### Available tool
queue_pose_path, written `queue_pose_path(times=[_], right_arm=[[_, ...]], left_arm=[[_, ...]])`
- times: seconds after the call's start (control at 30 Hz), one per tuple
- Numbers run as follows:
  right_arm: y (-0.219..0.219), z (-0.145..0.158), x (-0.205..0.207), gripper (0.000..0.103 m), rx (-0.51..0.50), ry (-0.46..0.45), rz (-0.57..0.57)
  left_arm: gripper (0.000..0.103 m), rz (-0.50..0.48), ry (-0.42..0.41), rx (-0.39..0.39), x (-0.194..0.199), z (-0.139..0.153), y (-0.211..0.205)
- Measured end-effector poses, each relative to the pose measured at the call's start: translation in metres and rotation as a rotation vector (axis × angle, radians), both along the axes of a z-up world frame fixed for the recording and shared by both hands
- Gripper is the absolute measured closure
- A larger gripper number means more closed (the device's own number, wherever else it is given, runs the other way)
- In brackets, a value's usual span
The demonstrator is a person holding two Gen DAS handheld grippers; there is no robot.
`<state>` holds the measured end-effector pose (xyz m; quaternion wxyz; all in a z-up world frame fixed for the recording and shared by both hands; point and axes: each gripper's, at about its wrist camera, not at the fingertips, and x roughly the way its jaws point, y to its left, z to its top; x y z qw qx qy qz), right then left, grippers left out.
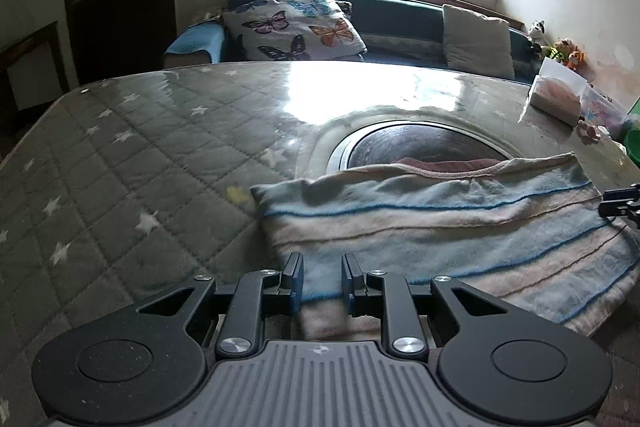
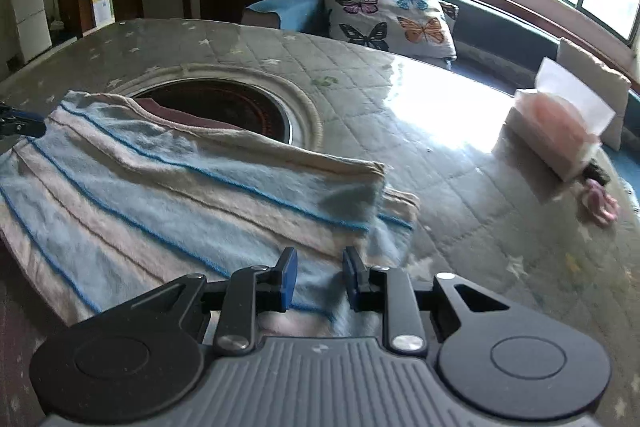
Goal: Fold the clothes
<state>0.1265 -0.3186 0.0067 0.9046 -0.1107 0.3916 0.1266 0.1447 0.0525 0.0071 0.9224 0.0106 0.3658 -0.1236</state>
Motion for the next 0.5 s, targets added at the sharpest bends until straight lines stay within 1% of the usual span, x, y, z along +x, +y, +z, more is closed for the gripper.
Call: queue_pose_path(times=[0.13,0.23,0.4,0.43,0.47,0.5], right_arm=[[0.001,0.008,-0.023,0.08,0.014,-0.01,0.031],[0.003,0.008,-0.042,0.08,0.014,-0.007,0.053],[-0.007,-0.003,-0.064,0.08,0.01,0.018,0.021],[-0.01,-0.002,-0.068,0.079,0.017,0.013,0.007],[-0.012,-0.002,-0.07,0.079,0.026,0.011,-0.007],[-0.015,-0.002,-0.07,0.076,0.036,0.012,-0.022]], left_arm=[[0.077,0.011,-0.002,-0.003,-0.013,0.0,0.002],[0.077,0.015,0.002,-0.006,-0.023,-0.003,0.003],[0.077,0.037,0.005,-0.001,-0.038,-0.006,0.007],[0.076,0.044,0.005,-0.003,-0.042,-0.005,0.009],[0.071,0.052,0.004,-0.004,-0.045,-0.004,0.01],[0.069,0.061,0.004,-0.003,-0.048,-0.004,0.011]])
